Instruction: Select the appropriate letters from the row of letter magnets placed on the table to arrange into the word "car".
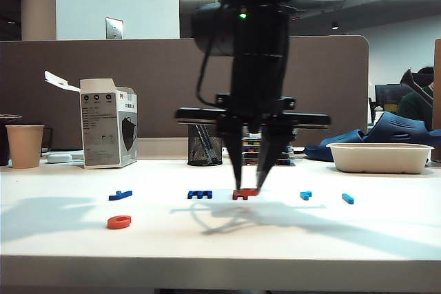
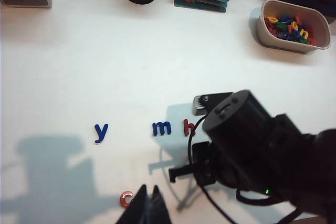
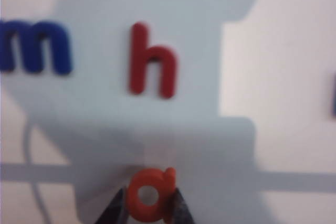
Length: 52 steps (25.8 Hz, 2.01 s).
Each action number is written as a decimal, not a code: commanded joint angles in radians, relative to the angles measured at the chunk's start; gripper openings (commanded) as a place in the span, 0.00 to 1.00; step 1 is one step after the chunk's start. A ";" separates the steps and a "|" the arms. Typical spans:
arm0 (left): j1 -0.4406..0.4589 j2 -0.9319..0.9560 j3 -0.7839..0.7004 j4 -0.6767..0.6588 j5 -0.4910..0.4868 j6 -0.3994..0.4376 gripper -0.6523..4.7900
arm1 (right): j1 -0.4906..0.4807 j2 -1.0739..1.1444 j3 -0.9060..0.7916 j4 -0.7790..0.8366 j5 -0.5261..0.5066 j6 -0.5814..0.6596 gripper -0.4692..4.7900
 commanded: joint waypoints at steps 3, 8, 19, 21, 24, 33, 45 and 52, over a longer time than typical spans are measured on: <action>0.000 -0.003 0.003 0.008 -0.003 0.001 0.11 | 0.069 -0.005 0.003 0.027 -0.005 0.067 0.19; 0.000 -0.003 0.003 0.008 -0.002 0.001 0.11 | 0.105 -0.004 0.003 0.058 -0.012 0.134 0.19; 0.000 -0.003 0.003 0.008 -0.002 0.001 0.11 | 0.176 -0.001 0.003 0.085 -0.019 0.192 0.19; 0.000 -0.003 0.003 0.008 -0.003 0.001 0.11 | 0.186 0.000 0.003 0.099 -0.019 0.200 0.19; 0.000 -0.003 0.003 0.008 -0.003 0.001 0.11 | 0.206 0.013 0.003 0.127 -0.013 0.220 0.19; 0.000 -0.003 0.003 0.008 0.000 0.001 0.11 | 0.225 0.050 0.003 0.100 -0.028 0.235 0.19; 0.000 -0.003 0.003 0.008 -0.001 0.001 0.11 | 0.228 0.050 0.003 0.100 -0.005 0.235 0.19; 0.000 -0.003 0.003 0.008 -0.001 0.001 0.11 | 0.228 0.053 0.003 0.097 -0.005 0.234 0.19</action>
